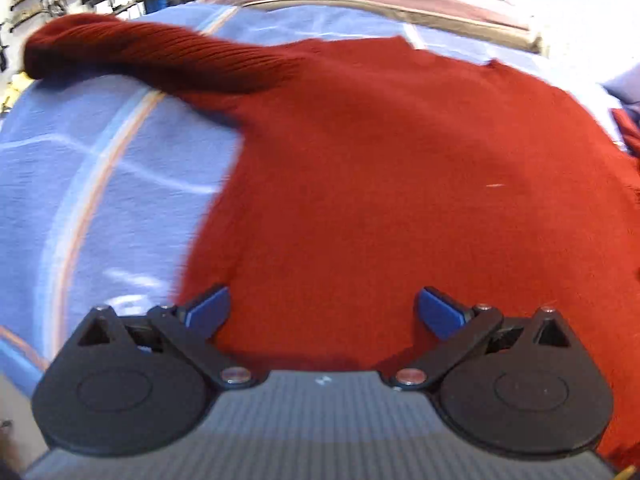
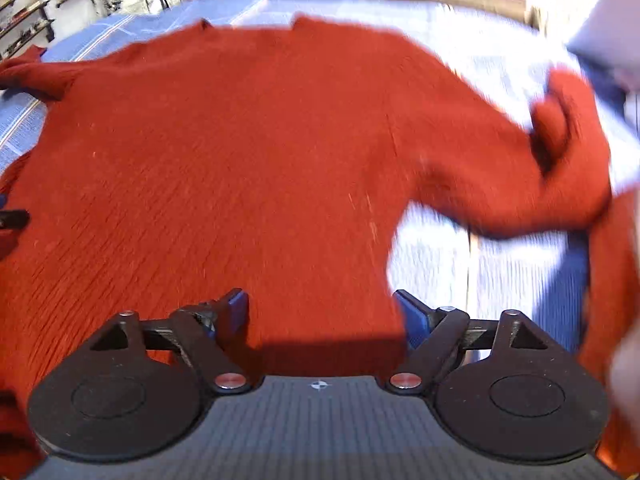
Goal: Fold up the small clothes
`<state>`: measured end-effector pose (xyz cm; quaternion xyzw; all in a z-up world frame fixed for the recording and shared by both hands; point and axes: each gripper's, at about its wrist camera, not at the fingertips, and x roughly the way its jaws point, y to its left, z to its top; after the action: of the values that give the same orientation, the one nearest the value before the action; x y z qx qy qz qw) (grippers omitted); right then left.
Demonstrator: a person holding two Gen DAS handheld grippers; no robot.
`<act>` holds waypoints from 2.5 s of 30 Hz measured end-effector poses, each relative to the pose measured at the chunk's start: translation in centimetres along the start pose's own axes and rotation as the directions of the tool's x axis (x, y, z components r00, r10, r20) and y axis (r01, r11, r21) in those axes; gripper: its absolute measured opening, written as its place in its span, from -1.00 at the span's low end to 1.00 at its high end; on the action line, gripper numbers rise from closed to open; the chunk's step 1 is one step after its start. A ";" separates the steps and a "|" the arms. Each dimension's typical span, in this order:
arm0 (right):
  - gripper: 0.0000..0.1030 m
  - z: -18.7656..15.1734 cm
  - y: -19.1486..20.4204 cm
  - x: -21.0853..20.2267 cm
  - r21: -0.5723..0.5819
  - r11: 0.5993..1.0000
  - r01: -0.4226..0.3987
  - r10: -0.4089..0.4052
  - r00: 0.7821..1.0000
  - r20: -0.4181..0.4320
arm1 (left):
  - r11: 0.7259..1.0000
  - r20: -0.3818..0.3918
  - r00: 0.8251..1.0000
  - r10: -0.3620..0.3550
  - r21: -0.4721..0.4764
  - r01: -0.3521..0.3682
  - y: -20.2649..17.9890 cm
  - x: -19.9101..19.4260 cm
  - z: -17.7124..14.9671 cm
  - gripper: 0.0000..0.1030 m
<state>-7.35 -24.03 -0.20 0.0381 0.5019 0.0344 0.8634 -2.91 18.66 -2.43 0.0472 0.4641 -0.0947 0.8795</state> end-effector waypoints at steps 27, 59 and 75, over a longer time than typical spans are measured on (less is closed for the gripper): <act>1.00 -1.9 3.9 -2.3 0.109 0.987 -0.119 0.117 0.993 0.023 | 0.506 0.426 0.750 0.505 0.558 -0.658 9.0 4.5 11.9 0.63; 1.00 -1.5 3.5 -2.2 0.183 0.953 -0.243 0.221 0.966 0.131 | 0.896 -0.050 0.937 -0.346 -0.313 0.315 1.9 0.0 16.6 0.73; 1.00 8.1 24.0 7.3 -0.189 0.830 -0.525 0.552 0.822 0.142 | 0.983 0.156 0.982 0.104 -0.167 -0.078 6.9 -6.8 -1.4 0.98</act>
<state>2.74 0.27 -0.10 0.1203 0.3818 0.3088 0.8628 -6.34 26.50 2.41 -0.0102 0.3938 -0.0204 0.9189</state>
